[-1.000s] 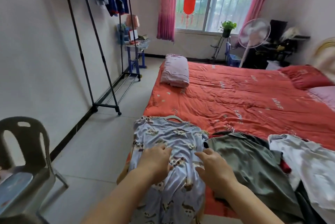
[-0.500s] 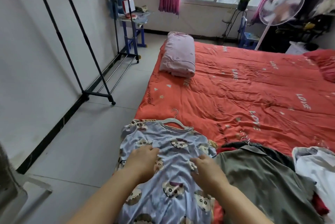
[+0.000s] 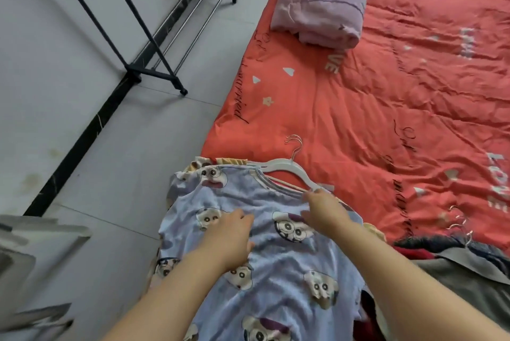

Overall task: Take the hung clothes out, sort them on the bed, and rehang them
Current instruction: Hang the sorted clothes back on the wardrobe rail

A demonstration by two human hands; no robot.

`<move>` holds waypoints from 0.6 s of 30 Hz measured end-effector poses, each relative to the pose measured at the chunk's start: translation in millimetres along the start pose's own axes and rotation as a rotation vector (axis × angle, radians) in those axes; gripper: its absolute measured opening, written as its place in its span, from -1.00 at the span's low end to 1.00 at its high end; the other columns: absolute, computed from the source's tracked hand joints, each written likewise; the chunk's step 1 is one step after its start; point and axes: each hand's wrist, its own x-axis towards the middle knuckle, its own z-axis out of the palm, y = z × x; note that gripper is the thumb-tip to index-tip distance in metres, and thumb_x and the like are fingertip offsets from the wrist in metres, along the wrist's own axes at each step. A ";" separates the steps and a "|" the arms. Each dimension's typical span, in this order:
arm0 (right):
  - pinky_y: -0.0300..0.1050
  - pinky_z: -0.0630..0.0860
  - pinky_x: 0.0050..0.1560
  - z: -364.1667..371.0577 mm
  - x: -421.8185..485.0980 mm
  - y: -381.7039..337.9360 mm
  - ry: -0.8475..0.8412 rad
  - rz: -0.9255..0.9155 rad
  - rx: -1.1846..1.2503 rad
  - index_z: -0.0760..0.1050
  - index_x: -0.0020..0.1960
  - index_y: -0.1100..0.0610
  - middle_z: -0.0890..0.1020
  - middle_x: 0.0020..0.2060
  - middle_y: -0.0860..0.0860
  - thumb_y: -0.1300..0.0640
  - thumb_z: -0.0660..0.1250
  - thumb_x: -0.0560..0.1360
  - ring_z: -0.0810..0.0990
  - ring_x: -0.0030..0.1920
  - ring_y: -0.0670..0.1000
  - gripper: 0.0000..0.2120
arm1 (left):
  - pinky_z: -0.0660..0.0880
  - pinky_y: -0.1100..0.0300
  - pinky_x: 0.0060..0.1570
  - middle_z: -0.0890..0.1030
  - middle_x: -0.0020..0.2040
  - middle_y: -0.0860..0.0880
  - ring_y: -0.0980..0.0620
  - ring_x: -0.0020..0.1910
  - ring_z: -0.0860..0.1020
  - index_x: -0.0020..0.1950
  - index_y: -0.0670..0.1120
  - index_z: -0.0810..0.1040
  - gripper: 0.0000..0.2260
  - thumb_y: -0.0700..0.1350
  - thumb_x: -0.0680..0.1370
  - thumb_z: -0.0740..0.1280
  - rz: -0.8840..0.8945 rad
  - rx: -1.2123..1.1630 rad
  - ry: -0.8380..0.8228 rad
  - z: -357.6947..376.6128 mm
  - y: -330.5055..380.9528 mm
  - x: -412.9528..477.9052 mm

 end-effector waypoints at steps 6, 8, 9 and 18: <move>0.08 0.42 0.14 14.2 78.6 9.8 0.080 0.065 0.104 0.28 0.39 0.11 0.40 0.18 0.18 0.17 0.26 0.50 0.43 0.16 0.21 -0.52 | 0.35 0.04 0.21 0.34 0.33 -0.05 -0.08 0.30 0.34 0.41 -0.08 0.27 -0.61 -0.03 0.60 0.18 -0.022 -0.029 -0.058 29.2 -12.7 42.9; 0.10 0.43 0.15 23.8 93.5 11.5 0.123 0.073 0.136 0.31 0.34 0.10 0.41 0.16 0.18 0.18 0.25 0.49 0.43 0.14 0.23 -0.58 | 0.34 0.04 0.19 0.36 0.29 -0.05 -0.08 0.27 0.36 0.39 -0.08 0.29 -0.62 -0.04 0.59 0.19 -0.031 -0.039 -0.064 36.7 -16.0 51.9; 0.10 0.42 0.13 28.4 98.4 12.7 0.157 0.082 0.134 0.34 0.31 0.11 0.41 0.14 0.18 0.18 0.24 0.50 0.42 0.13 0.24 -0.62 | 0.34 0.03 0.21 0.36 0.29 -0.05 -0.08 0.27 0.35 0.38 -0.09 0.29 -0.62 -0.04 0.59 0.19 -0.037 -0.048 -0.067 40.1 -17.3 55.7; -0.06 0.31 -0.24 27.9 101.2 23.0 0.360 0.102 0.166 0.50 0.03 0.13 0.40 -0.18 0.09 0.21 0.19 0.48 0.48 -0.12 0.24 -0.83 | 0.27 0.08 0.27 0.34 0.33 -0.02 -0.04 0.31 0.31 0.42 -0.08 0.27 -0.60 -0.04 0.60 0.19 -0.030 -0.114 0.050 40.4 -15.5 58.0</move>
